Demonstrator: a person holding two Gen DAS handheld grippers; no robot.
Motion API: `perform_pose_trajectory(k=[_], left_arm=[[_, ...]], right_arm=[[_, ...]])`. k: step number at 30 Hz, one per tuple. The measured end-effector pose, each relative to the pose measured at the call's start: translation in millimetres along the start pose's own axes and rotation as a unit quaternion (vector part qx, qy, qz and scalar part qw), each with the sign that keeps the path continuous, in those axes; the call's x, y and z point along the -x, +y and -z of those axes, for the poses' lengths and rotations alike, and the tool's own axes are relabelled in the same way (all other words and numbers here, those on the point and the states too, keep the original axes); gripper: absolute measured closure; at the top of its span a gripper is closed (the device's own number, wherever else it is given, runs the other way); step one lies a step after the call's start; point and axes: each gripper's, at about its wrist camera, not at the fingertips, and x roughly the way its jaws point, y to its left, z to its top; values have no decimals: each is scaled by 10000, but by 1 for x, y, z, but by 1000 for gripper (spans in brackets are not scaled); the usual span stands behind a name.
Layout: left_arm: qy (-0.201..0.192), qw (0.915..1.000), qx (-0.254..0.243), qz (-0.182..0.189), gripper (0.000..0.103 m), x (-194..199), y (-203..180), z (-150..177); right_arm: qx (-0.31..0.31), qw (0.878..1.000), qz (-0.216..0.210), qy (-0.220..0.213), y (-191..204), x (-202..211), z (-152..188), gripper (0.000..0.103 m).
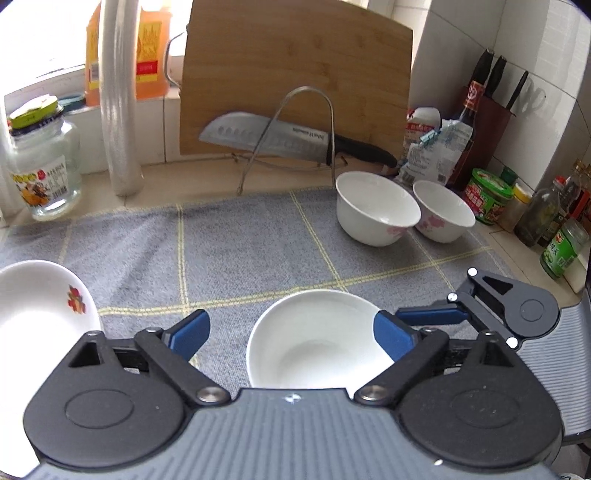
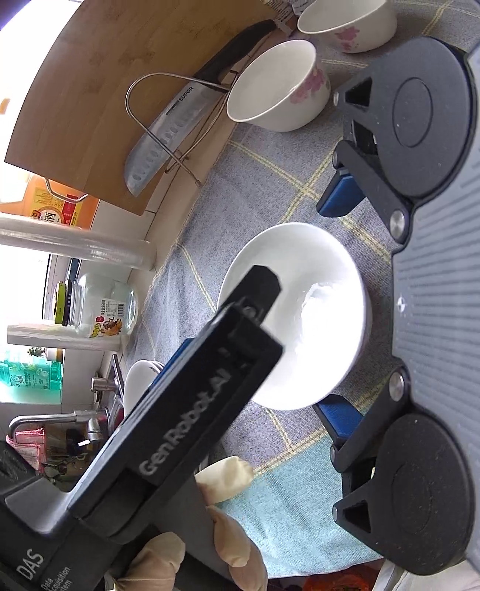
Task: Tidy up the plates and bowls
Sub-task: 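Lift the bowl with the left gripper and carry it toward the plate stack, then lower the bowl onto the towel beside the plates and open the left gripper, then move the left gripper to a second pink-flower bowl and close on its rim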
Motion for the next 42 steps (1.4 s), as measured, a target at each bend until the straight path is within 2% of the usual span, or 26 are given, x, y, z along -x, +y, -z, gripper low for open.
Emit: perform_pose_trajectory(k=[2, 6, 16, 24, 33, 38, 42], left_arm=[[-293, 9992, -137, -246, 3, 11, -5, -1], [-486, 9969, -296, -552, 2, 18, -16, -1], [-465, 9985, -160, -256, 2, 6, -50, -10], [65, 9997, -28, 236, 2, -22, -72, -32], [462, 9951, -787, 385, 2, -55, -83, -68], [583, 9918, -1042, 455, 2, -81, -86, -89], [685, 9896, -1177, 455, 2, -103, -86, -102]], right_arm=[[-120, 9999, -18, -11, -4, 8, 4, 0], [-487, 9988, 91, -64, -14, 25, 13, 0], [-1189, 9884, 943, -33, -64, 52, 48, 0], [-1162, 9858, 1216, 34, -99, 56, 68, 0], [-1362, 9803, 1422, -165, -114, 35, 58, 0], [-1270, 9786, 1613, -125, -116, 17, 48, 0], [-1381, 9777, 1573, -169, -123, 6, 40, 0]])
